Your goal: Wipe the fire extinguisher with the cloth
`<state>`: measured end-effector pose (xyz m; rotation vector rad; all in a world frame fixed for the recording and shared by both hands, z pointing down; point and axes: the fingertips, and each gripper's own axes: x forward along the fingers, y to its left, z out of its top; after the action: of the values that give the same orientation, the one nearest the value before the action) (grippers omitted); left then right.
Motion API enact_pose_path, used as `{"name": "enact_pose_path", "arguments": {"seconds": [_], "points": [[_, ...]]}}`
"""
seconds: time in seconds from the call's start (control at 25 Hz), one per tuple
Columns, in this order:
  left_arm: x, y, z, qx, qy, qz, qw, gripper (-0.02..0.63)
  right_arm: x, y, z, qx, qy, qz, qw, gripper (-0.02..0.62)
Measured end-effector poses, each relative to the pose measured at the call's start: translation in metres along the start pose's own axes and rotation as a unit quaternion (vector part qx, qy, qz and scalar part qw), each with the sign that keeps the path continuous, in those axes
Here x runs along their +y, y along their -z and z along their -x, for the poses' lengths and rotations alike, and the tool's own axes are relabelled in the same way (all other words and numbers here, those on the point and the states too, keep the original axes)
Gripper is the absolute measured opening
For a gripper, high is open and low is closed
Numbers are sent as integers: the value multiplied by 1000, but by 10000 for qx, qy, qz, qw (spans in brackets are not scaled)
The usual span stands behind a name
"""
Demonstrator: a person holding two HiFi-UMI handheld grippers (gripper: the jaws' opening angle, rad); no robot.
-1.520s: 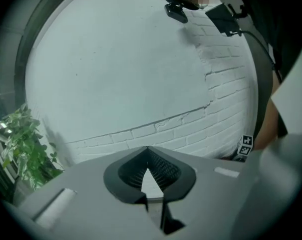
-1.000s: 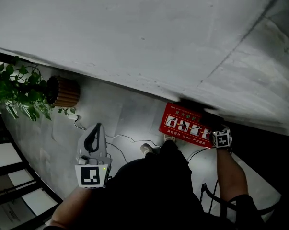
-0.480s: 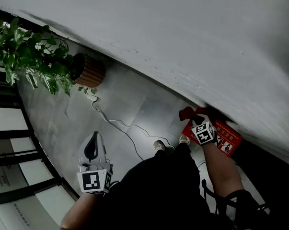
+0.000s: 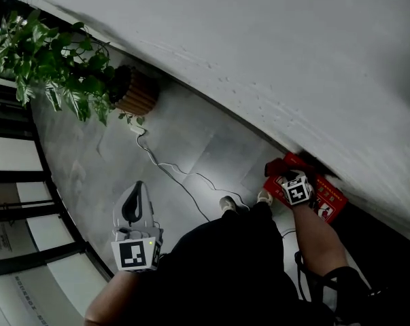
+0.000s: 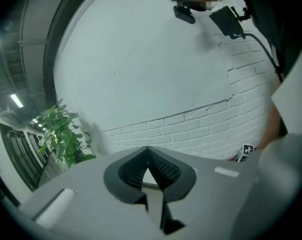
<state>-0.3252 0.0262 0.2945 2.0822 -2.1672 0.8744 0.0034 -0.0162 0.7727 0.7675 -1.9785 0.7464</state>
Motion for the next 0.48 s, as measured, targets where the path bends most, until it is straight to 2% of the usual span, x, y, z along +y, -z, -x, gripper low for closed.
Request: {"name": "enact_pose_path", "arguments": {"seconds": [0.24,0.48], "points": [[-41,-23,-25,-381,741,-57,9965,0,-30,48,43,56,424,-589,9973,67],[-108,-47,-42,-653,1661,-341,9834,0,-60,115,93,-26,962,-1301,9868,66]]}}
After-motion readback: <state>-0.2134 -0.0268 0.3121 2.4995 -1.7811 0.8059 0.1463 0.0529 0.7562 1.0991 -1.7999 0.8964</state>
